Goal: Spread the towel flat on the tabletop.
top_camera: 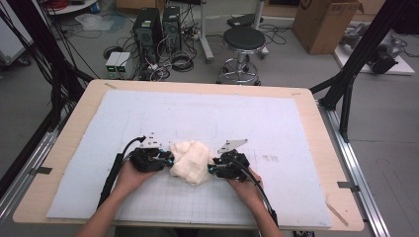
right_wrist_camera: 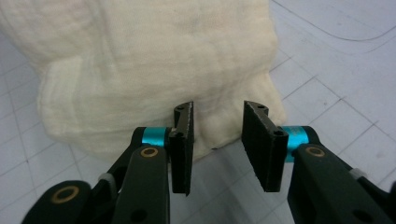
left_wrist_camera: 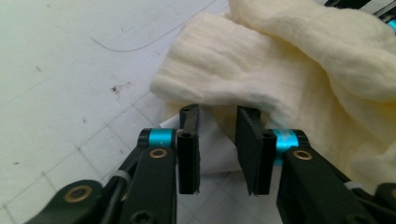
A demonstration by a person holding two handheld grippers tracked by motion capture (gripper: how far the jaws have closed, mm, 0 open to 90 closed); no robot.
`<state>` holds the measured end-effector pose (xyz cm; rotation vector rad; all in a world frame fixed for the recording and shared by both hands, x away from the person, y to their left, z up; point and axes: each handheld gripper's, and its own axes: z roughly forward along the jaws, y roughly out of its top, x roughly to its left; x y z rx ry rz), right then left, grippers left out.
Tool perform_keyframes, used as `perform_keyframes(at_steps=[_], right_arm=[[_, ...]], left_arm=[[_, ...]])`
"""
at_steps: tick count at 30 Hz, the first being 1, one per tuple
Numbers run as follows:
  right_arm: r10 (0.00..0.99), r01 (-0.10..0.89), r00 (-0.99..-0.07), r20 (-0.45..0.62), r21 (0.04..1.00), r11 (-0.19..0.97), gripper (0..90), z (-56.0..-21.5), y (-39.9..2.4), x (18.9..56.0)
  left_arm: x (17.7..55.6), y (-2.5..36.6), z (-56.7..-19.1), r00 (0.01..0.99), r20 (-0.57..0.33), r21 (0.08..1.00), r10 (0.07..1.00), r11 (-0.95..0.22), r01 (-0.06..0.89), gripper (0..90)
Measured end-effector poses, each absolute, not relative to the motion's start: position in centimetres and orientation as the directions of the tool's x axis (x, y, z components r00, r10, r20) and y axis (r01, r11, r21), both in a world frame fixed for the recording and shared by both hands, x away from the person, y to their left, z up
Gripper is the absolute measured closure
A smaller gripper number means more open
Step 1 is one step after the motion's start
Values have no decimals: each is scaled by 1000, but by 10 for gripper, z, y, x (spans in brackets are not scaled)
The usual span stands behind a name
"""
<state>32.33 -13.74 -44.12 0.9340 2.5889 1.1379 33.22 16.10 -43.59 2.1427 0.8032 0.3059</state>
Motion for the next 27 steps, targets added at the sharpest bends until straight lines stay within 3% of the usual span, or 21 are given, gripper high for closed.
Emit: perform_keyframes(at_steps=[2, 4, 9, 27], right_arm=[[605, 479, -790, 97, 713, 512, 679, -442, -138, 324], [597, 490, -793, 121, 709, 507, 754, -441, -139, 324], [578, 497, -801, 155, 710, 498, 848, -442, -140, 326], [584, 496, -795, 161, 726, 476, 870, -424, -158, 316]], left_arm=[[332, 157, -436, 775, -38, 759, 631, -486, 434, 742], [331, 152, -438, 778, -21, 747, 628, -507, 429, 819], [332, 151, -439, 779, -32, 747, 626, -503, 435, 874], [304, 173, -418, 785, 17, 778, 619, -502, 379, 896]])
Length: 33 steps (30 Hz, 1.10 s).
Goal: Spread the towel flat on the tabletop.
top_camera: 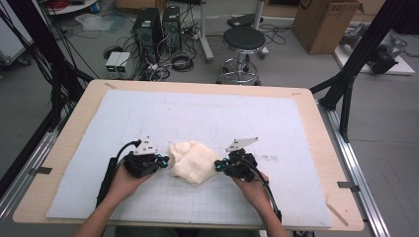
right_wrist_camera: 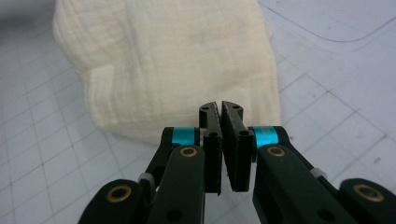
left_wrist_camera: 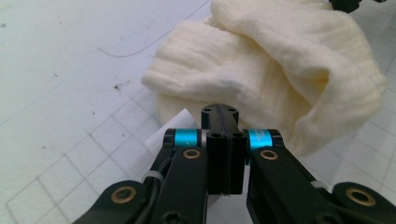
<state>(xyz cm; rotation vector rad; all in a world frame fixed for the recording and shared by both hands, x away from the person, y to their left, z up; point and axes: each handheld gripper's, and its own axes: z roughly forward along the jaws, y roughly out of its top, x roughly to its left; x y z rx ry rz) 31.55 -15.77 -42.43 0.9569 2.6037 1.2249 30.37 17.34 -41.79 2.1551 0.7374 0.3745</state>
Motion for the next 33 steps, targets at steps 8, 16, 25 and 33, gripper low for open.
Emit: perform_keyframes(at_steps=[8, 16, 25, 33], right_arm=[[588, 489, -800, 118, 697, 525, 867, -424, -168, 301], [601, 497, -787, 138, 720, 485, 670, -428, -175, 302], [606, 493, -790, 95, 685, 536, 625, -438, -165, 308], [583, 528, -792, 183, 685, 502, 871, -440, -169, 312]], left_arm=[[309, 178, -421, 764, -28, 800, 645, -443, 404, 806], [330, 171, -432, 738, -89, 776, 669, -418, 472, 594], [335, 157, -439, 750, -42, 739, 660, -484, 468, 681], [332, 158, -438, 754, -70, 740, 653, -473, 478, 807]])
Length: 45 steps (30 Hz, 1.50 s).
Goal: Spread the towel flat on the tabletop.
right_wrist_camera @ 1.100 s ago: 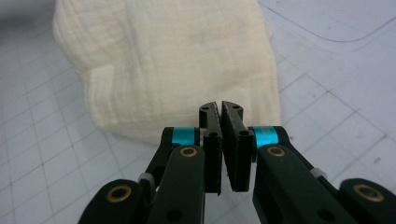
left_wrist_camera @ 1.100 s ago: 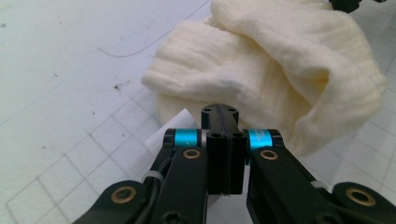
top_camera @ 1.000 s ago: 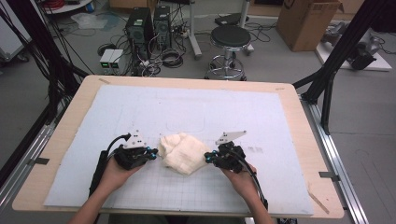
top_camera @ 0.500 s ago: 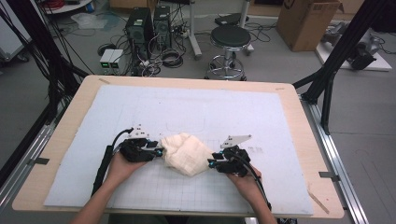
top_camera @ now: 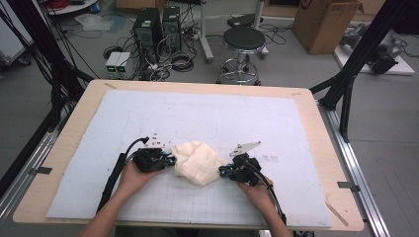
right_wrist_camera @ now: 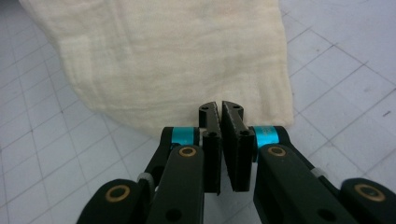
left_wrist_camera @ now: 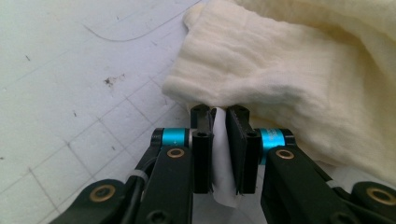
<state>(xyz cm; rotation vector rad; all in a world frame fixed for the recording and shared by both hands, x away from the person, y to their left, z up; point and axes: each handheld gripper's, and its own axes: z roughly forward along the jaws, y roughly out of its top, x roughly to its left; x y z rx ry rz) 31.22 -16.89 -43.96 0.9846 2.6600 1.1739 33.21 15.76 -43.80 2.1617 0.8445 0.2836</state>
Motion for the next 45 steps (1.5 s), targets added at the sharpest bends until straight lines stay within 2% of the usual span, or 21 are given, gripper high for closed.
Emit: perform_keyframes(at_steps=[20, 35, 38, 40, 45], right_arm=[[574, 450, -808, 133, 768, 456, 882, -401, -189, 281], [500, 423, -857, 125, 725, 544, 894, -413, -178, 225], [507, 418, -854, 117, 733, 536, 834, -412, -179, 231], [515, 417, -850, 113, 741, 526, 763, -410, -178, 241], [513, 424, -851, 115, 728, 539, 644, -418, -172, 273]], left_arm=[[280, 195, -395, 763, -117, 811, 636, -383, 443, 818], [210, 215, -413, 779, -63, 802, 624, -433, 412, 808], [213, 217, -410, 783, -77, 817, 618, -411, 404, 732], [219, 217, -406, 777, -77, 825, 625, -397, 401, 681], [251, 203, -396, 786, -75, 839, 614, -388, 383, 590]])
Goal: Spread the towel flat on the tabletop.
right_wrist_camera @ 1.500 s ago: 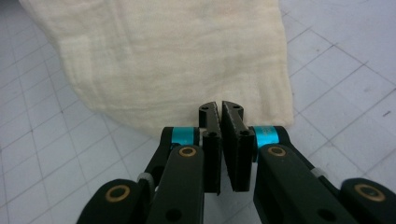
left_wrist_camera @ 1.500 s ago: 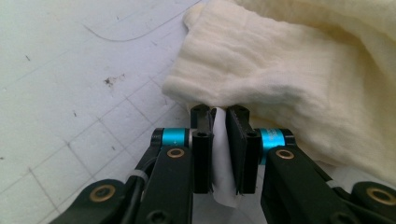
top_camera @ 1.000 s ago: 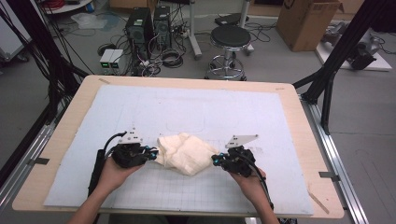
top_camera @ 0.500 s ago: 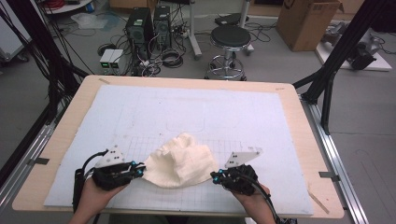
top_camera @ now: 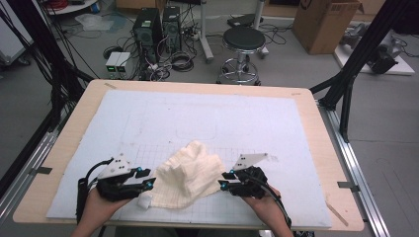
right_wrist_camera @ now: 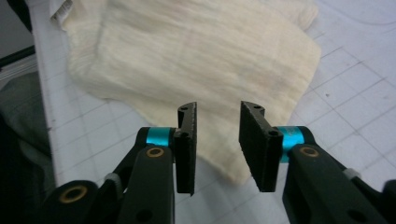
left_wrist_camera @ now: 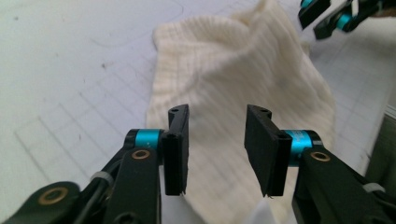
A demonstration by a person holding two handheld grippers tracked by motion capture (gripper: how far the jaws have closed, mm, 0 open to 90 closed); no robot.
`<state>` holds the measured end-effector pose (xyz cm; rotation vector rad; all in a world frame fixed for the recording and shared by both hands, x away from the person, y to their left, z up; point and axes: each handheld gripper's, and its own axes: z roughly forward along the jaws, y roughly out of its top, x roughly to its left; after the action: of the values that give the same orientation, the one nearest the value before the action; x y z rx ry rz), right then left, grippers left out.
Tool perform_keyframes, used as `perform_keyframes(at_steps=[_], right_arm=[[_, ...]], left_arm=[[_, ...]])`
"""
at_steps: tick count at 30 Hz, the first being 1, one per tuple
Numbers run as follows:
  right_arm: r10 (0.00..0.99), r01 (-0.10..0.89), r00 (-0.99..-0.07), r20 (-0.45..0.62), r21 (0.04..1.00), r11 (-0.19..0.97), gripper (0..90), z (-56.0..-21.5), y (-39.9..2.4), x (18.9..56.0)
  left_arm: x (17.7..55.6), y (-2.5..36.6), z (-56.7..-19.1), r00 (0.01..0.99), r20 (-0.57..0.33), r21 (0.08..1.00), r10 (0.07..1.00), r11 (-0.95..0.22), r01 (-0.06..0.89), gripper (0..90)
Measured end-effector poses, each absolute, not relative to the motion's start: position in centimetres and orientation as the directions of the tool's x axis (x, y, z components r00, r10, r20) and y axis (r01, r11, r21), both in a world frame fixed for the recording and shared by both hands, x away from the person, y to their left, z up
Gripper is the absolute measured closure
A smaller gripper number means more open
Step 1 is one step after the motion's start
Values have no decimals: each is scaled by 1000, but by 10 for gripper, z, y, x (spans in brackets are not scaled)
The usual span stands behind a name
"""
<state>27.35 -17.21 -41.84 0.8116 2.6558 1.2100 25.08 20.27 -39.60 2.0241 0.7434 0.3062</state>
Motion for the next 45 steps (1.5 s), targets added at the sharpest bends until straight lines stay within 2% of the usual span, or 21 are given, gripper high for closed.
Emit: perform_keyframes(at_steps=[3, 6, 8, 11, 13, 21, 32, 36, 41, 45], right_arm=[[503, 443, -854, 134, 694, 568, 605, -428, -168, 282], [481, 421, -871, 100, 657, 625, 614, -434, -163, 280], [485, 395, -872, 66, 680, 617, 665, -437, -164, 276], [486, 431, -865, 124, 680, 593, 813, -437, -167, 280], [473, 440, -868, 152, 677, 590, 873, -438, -167, 282], [465, 437, -871, 159, 684, 584, 889, -430, -173, 272], [455, 418, -877, 152, 706, 571, 889, -415, -195, 213], [448, 429, -878, 168, 690, 583, 877, -418, -196, 197], [453, 421, -875, 170, 728, 541, 682, -414, -198, 198], [468, 395, -873, 141, 767, 506, 634, -401, -199, 210]], left_arm=[[265, 190, -400, 808, -64, 830, 586, -419, 369, 533], [269, 182, -412, 817, -50, 801, 575, -466, 376, 517], [268, 181, -421, 818, -49, 790, 573, -479, 383, 524], [268, 181, -431, 819, -39, 761, 573, -513, 396, 563], [269, 182, -434, 815, -34, 748, 579, -526, 405, 570], [267, 186, -438, 813, -30, 746, 581, -529, 405, 604], [263, 189, -434, 815, -43, 770, 578, -501, 396, 597], [264, 189, -431, 812, -57, 785, 580, -477, 396, 589], [273, 187, -422, 800, -79, 808, 595, -432, 401, 560], [284, 180, -411, 798, -79, 820, 597, -417, 393, 551]])
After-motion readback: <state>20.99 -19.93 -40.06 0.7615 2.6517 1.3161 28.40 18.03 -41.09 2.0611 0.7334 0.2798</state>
